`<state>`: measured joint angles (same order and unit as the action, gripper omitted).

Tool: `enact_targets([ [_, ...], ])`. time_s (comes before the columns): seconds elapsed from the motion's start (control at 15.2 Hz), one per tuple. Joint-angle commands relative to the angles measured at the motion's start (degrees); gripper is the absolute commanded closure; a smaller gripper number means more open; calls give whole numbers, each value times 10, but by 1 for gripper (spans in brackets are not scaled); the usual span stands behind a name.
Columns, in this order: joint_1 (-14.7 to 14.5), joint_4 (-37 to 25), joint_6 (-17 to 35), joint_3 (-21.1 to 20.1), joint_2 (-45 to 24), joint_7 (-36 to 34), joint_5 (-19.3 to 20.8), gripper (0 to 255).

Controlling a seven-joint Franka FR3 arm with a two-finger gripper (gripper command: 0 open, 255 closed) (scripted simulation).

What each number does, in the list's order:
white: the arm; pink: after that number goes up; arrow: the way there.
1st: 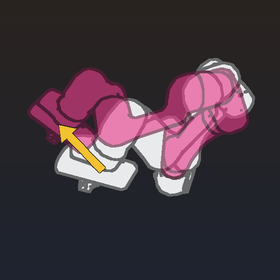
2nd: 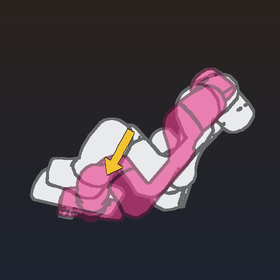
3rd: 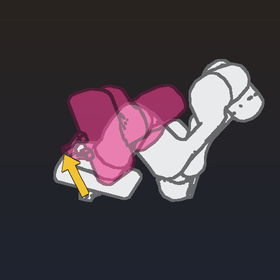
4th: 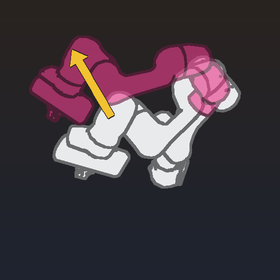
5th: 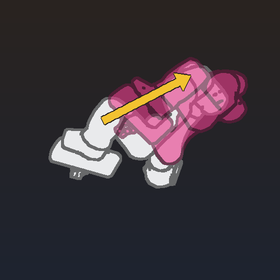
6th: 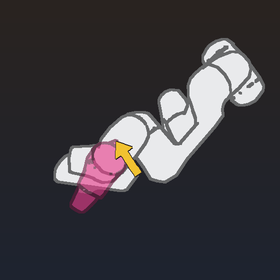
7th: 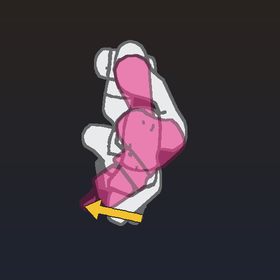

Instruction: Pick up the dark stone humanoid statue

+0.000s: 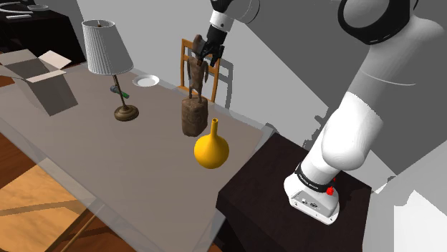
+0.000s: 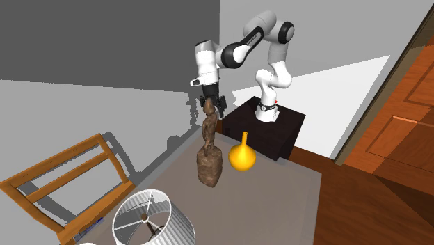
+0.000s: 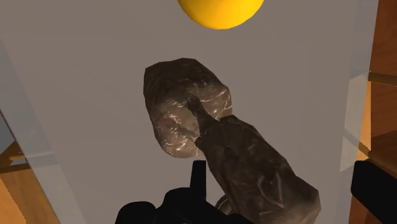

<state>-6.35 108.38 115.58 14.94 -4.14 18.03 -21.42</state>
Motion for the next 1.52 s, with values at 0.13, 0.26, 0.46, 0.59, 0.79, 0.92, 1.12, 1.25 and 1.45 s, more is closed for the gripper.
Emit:
enact_targets([
  [0.13, 0, 4, 4, 0, 0, 1, -1, 255],
  [0.26, 0, 4, 4, 0, 0, 1, -1, 255],
  [0.46, 0, 3, 3, 0, -1, 1, -1, 255],
  [0.59, 0, 2, 3, 0, 0, 1, 0, 255],
  [0.79, 0, -14, -18, 0, 5, -7, 4, 255],
  [0.92, 0, -26, -31, 1, 8, -13, 7, 255],
  [1.12, 1, -45, -52, 1, 11, -20, 11, 255],
  [1.25, 1, -58, -66, 2, 12, -25, 13, 255],
  [1.45, 2, -79, -87, 2, 14, -32, 16, 255],
])
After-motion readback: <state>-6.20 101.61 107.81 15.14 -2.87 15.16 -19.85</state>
